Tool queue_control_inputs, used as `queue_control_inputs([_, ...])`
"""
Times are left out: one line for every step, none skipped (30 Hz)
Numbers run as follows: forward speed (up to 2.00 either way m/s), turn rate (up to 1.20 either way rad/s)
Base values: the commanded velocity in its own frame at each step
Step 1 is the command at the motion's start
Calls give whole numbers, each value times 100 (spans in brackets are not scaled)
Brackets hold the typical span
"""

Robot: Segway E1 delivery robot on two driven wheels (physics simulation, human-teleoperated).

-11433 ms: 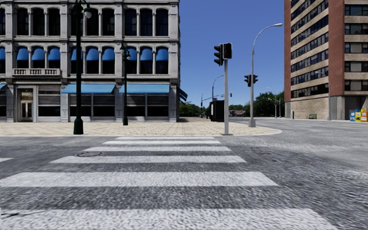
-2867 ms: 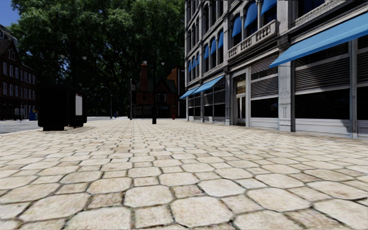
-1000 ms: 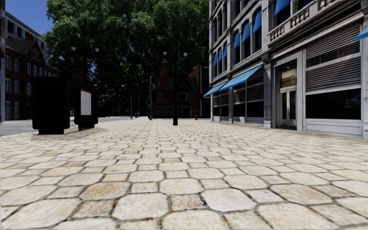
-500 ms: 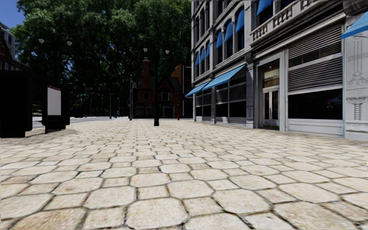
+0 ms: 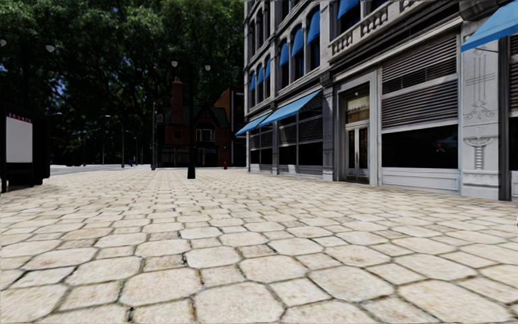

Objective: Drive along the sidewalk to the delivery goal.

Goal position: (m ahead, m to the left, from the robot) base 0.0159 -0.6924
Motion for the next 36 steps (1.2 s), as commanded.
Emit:
queue_control_inputs([107, -32])
queue_control_inputs([107, -32])
queue_control_inputs([107, -30])
queue_control_inputs([107, -4])
queue_control_inputs([91, 0])
queue_control_inputs([70, 0])
queue_control_inputs([70, 0])
queue_control_inputs([53, 0])
queue_control_inputs([36, 0])
queue_control_inputs([10, 0])
queue_control_inputs([0, 0])
queue_control_inputs([0, 0])
queue_control_inputs([0, 0])
queue_control_inputs([0, 0])
queue_control_inputs([0, 0])
queue_control_inputs([0, 0])
queue_control_inputs([0, 0])
queue_control_inputs([0, 0])
queue_control_inputs([0, 0])
queue_control_inputs([0, 0])
queue_control_inputs([0, 0])
queue_control_inputs([0, 0])
queue_control_inputs([0, 0])
queue_control_inputs([0, 0])
queue_control_inputs([0, 0])
queue_control_inputs([0, 0])
queue_control_inputs([0, 0])
queue_control_inputs([0, 0])
queue_control_inputs([0, 0])
queue_control_inputs([0, 0])
queue_control_inputs([0, 0])
queue_control_inputs([0, 0])
queue_control_inputs([0, 0])
queue_control_inputs([0, 0])
queue_control_inputs([0, 0])
queue_control_inputs([0, 0])
